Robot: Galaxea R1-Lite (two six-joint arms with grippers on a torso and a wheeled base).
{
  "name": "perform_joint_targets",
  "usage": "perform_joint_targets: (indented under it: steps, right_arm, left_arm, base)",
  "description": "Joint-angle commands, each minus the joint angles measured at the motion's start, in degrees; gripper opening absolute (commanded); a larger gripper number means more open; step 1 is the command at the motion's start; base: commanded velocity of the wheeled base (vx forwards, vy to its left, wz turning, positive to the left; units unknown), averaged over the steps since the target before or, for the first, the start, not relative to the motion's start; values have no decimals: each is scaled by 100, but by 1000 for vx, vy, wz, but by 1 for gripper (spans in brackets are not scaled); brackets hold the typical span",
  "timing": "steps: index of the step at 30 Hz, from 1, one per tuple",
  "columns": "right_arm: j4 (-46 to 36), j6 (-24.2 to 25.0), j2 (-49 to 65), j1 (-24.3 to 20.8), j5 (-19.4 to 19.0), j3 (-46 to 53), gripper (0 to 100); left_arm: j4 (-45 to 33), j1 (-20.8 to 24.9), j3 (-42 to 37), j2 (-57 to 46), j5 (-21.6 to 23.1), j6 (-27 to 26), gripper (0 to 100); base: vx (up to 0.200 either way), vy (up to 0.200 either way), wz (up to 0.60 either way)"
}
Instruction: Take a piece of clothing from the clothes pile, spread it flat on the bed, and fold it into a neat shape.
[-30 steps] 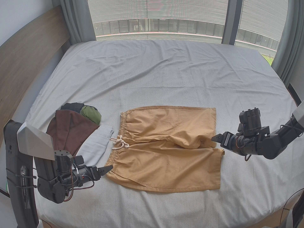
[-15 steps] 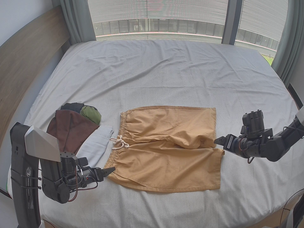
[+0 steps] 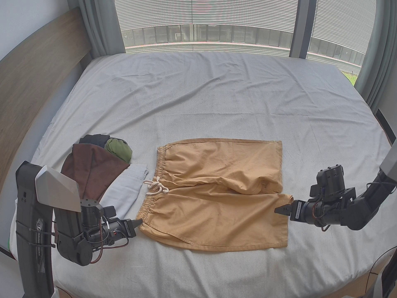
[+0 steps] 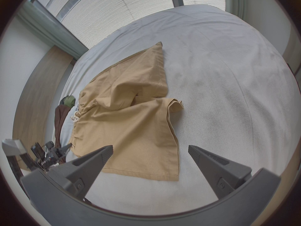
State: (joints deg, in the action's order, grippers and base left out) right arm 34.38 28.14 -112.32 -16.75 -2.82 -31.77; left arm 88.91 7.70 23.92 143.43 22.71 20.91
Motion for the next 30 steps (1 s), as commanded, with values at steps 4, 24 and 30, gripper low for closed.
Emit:
perform_joint_targets:
  steps: [4,24,30]
  right_arm:
    - [1396,-405,-1310,49,-35,654,100]
    - [1801,-291,-1855,-250,-35,681,100]
    - [1801,-142,-1837,-267,-35,654,0]
  left_arm:
    - [4,-15,-1,-17,-74,-8,0]
    - [4,-41,-28,-44,-91,-8,0]
    - [13,-50,-45,-44,-91,-8,0]
  base:
    - [0,0,0]
    - [0,0,0]
    - [0,0,0]
